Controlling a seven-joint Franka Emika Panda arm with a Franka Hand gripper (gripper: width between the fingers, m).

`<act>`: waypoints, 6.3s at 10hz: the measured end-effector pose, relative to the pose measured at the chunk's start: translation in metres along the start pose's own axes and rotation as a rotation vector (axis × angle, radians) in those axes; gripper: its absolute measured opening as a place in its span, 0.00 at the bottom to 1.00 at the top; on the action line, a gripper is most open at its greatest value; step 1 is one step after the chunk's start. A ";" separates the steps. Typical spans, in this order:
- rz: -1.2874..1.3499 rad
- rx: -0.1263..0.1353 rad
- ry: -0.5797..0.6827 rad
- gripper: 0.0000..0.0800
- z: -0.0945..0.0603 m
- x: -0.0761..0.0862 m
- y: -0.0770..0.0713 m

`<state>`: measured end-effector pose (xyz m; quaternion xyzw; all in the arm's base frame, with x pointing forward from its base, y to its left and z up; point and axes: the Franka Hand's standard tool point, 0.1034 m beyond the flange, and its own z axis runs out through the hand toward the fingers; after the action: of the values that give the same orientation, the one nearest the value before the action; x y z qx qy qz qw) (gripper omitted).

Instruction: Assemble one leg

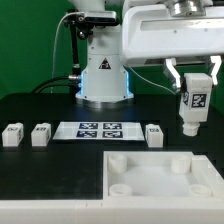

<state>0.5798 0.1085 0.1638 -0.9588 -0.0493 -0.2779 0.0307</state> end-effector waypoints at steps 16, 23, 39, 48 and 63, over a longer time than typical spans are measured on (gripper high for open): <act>-0.011 -0.030 0.029 0.36 0.086 -0.008 -0.004; -0.015 -0.042 0.036 0.48 0.094 -0.016 -0.001; 0.060 0.049 -0.264 0.81 0.087 -0.013 -0.002; 0.134 0.072 -0.586 0.78 0.096 -0.012 0.010; 1.668 -0.257 -0.505 0.47 0.101 -0.010 0.007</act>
Offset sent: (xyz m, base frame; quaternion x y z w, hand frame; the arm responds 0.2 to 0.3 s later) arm 0.0468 0.0051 -0.0130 0.0185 0.0470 0.0060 0.9987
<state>0.6253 0.1098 0.0728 -0.7113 0.6933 0.0521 0.1036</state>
